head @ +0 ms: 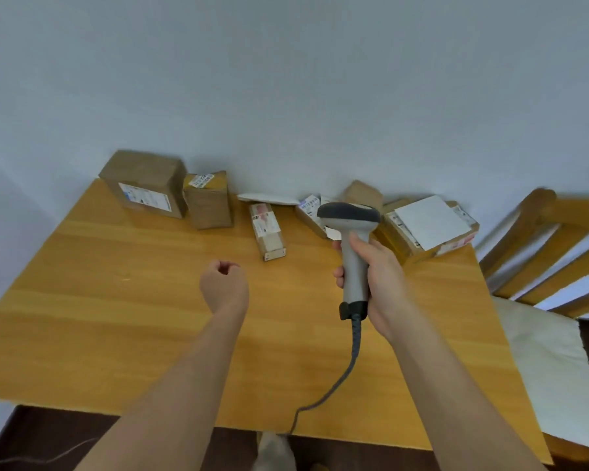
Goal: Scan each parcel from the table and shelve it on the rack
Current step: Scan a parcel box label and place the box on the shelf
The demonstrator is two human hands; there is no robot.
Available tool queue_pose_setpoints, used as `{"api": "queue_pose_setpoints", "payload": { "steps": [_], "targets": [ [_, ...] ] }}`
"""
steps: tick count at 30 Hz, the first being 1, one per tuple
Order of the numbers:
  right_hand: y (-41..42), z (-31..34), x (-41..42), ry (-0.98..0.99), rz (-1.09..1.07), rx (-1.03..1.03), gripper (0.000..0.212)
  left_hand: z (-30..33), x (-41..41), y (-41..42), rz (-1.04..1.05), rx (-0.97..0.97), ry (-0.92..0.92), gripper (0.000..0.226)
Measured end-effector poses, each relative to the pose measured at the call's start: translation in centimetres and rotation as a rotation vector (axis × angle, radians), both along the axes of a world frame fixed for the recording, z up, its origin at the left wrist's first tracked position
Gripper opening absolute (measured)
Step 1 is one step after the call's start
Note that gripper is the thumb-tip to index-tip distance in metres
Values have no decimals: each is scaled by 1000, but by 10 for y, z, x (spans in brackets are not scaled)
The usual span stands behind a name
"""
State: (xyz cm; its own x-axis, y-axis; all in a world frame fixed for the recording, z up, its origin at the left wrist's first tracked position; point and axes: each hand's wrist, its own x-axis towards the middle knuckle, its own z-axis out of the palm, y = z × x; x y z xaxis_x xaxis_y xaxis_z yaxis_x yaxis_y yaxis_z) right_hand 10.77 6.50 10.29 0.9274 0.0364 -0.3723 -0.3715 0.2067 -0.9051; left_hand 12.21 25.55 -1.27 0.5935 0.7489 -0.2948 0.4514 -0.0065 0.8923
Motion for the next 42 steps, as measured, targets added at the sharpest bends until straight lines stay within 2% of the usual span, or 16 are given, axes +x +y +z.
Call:
{"api": "queue_pose_setpoints", "payload": {
  "steps": [4,8,14,21,23,25,27,29,35,38,42],
  "targets": [
    [22,-27,58,54,-40,-47,21,-41,63,11,-249,122,119,17],
    [36,-58,105,124,-54,-104,11,-82,115,-1,-620,445,187,48],
    [40,-99,135,215,-54,-152,12,-130,141,-18,-907,475,350,71],
    [43,-119,138,291,30,-138,14,-139,97,7,-747,630,240,33],
    [45,-122,137,296,92,-148,15,-140,81,20,-676,514,195,39],
    [47,-123,133,308,135,-161,16,-138,67,30,-576,389,227,64],
    [50,-124,129,322,173,-170,16,-137,57,39,-519,364,293,84],
    [53,-124,126,336,203,-176,18,-139,52,46,-501,350,311,92],
    [58,-122,122,336,271,-204,33,-137,43,57,-446,245,253,90],
    [59,-121,118,323,291,-209,34,-136,39,62,-416,77,248,86],
    [63,-118,111,313,323,-182,27,-136,30,70,-285,-207,195,59]
  ]
}}
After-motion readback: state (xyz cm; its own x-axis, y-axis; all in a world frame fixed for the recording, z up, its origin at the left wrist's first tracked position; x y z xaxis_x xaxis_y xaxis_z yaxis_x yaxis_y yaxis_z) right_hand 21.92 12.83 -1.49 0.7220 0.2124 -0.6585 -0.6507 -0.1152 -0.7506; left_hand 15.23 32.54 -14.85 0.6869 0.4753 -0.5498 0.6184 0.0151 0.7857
